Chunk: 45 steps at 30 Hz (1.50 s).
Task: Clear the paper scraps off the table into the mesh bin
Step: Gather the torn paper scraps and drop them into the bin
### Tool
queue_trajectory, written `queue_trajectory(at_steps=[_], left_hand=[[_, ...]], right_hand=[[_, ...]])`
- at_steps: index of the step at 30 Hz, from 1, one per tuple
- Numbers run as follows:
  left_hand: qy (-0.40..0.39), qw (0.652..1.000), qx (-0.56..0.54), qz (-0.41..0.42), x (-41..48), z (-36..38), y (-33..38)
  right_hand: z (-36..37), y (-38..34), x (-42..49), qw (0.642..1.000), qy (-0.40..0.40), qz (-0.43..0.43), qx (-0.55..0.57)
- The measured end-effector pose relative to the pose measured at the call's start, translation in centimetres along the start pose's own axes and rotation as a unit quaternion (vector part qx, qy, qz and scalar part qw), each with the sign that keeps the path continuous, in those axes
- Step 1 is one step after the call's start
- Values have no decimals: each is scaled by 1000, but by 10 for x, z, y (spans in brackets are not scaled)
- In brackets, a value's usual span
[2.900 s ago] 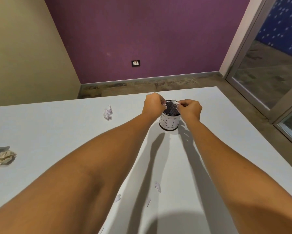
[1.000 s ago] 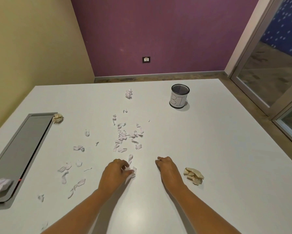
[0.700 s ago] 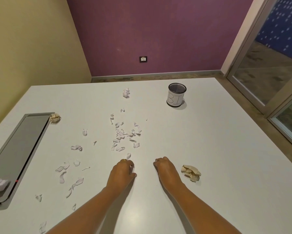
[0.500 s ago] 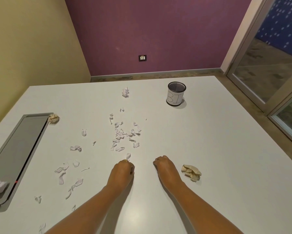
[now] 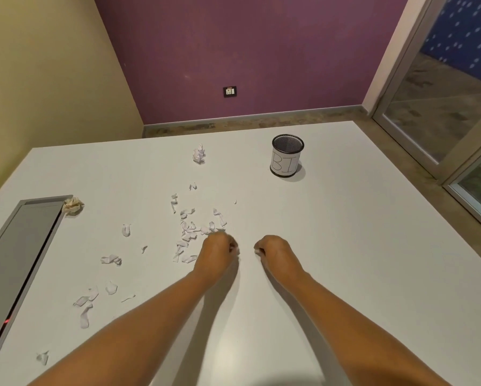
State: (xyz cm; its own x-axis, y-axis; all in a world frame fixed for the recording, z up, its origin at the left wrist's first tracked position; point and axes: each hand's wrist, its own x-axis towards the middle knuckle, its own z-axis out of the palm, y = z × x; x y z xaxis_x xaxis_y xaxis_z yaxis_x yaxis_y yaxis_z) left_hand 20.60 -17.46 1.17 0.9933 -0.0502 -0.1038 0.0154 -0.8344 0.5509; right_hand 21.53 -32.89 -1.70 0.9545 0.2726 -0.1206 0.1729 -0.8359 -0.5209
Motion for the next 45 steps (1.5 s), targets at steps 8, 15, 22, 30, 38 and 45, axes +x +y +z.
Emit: queue_trajectory(at_steps=[8,15,22,30,38,45], left_hand=[[39,994,-84,62,95,-33,64],[75,974,-211,40,168,-52,113],[-26,958,-285,7,220,-53,125],[3,969,-245,20,213,-45,85],[79,994,-77,9,157,-40,8],[109,991,5,-75,103,-48,-64]], right_hand=[[-65,12,70,994,109,-1,-11],[-129,17,140,952,263,106,115],[-158,36,194,929,279,186,155],[-149,45,197,938,260,166,159],[-114,22,157,936,273,103,198],[-55,2,128,967,131,99,196]])
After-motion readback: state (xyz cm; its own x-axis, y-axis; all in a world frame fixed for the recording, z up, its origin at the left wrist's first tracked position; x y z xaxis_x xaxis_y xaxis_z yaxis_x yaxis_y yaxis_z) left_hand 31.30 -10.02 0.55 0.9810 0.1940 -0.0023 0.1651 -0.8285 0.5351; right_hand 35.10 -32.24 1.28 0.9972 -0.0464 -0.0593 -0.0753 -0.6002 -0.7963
